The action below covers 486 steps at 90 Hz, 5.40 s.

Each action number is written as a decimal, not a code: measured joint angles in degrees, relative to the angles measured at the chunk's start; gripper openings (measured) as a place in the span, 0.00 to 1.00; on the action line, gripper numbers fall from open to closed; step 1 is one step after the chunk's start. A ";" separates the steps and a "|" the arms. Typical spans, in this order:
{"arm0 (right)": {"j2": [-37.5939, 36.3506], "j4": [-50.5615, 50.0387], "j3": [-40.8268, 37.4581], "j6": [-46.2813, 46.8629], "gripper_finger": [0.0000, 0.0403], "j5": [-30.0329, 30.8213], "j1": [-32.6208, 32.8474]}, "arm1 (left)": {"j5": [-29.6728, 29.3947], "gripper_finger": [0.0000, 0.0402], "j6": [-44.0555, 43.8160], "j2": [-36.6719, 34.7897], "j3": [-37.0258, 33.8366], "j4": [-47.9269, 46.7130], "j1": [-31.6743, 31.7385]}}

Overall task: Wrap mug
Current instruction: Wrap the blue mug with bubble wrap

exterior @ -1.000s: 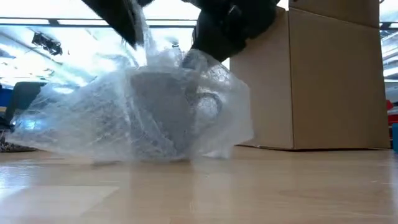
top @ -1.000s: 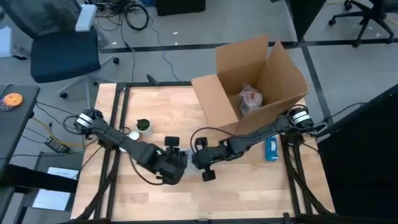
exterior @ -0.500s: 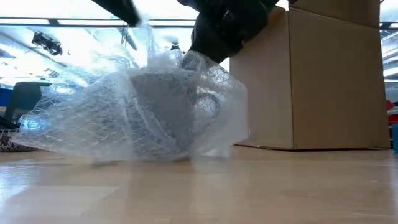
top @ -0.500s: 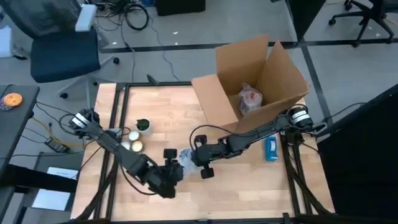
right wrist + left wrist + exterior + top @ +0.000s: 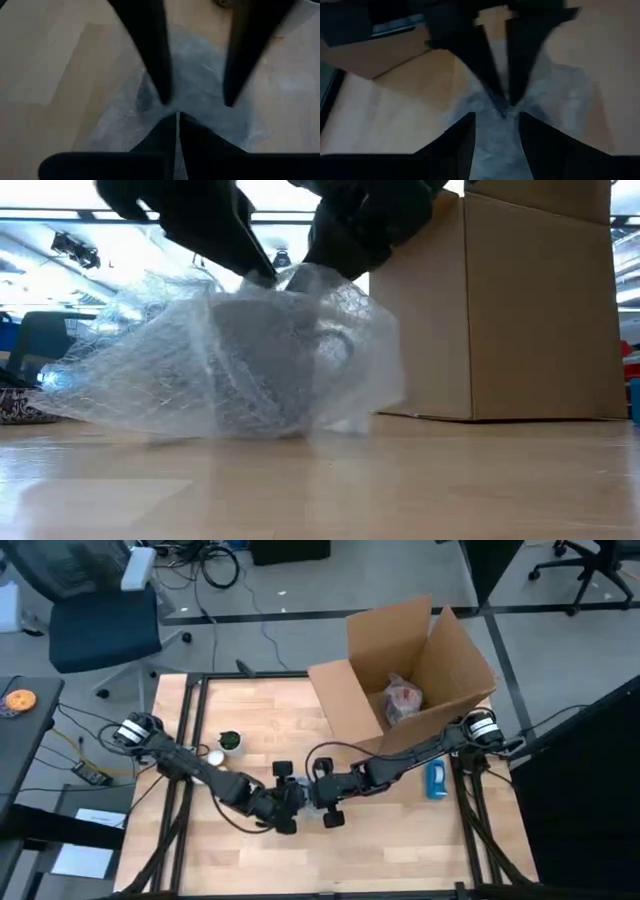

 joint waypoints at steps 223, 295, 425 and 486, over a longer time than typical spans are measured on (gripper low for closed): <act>-0.13 -7.67 0.02 6.24 0.00 -13.54 -2.60 | 23.96 0.33 -9.65 1.90 -25.00 45.79 5.71; -0.24 -28.47 3.57 16.55 0.00 -20.72 1.57 | 22.88 0.33 -4.24 3.96 -19.98 46.82 5.73; 5.25 -31.64 6.93 10.97 0.00 -11.12 3.16 | 29.78 0.33 -6.95 10.29 -13.62 39.03 5.03; -2.52 -39.79 13.64 13.45 0.00 -17.28 2.93 | 27.19 0.33 -6.99 10.29 -13.62 36.66 4.93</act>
